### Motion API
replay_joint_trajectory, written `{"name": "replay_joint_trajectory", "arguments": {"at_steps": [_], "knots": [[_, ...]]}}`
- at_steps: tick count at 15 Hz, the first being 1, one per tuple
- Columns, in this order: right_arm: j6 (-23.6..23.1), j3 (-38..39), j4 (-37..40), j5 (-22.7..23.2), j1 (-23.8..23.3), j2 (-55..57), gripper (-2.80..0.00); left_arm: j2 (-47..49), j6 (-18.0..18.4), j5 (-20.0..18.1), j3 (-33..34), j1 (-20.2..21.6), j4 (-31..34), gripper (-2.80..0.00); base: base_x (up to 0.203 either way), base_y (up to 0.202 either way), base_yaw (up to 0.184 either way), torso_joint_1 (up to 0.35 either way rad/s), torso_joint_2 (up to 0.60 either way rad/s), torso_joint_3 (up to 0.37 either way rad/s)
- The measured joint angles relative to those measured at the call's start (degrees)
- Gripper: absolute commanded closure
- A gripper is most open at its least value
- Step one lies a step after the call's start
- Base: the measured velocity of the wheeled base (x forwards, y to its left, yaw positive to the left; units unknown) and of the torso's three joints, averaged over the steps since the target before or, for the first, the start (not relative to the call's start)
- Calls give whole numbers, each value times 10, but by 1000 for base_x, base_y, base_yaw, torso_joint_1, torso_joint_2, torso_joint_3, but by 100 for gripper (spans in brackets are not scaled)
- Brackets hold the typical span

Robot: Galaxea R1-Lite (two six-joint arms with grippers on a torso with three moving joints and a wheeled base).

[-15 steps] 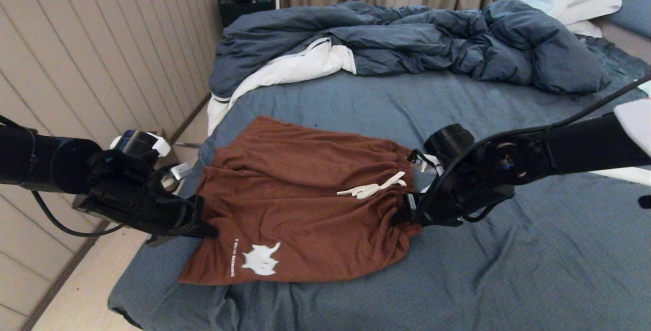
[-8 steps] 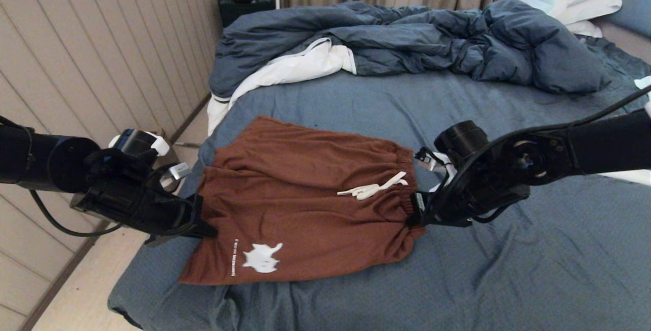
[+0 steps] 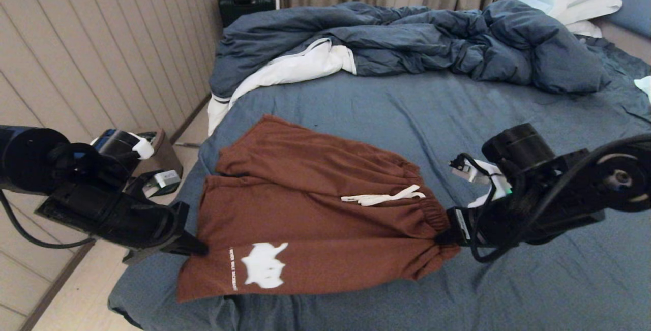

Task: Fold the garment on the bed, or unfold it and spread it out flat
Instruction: Fold the brown shorts

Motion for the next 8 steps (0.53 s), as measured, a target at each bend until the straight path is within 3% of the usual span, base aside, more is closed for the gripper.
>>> {"name": "replay_joint_trajectory", "arguments": {"at_steps": [8], "knots": [[-4,92,0,11,-8,-106,0,-89,15,-21,79,-46,75,0,0,0,0,0,0,0]]}}
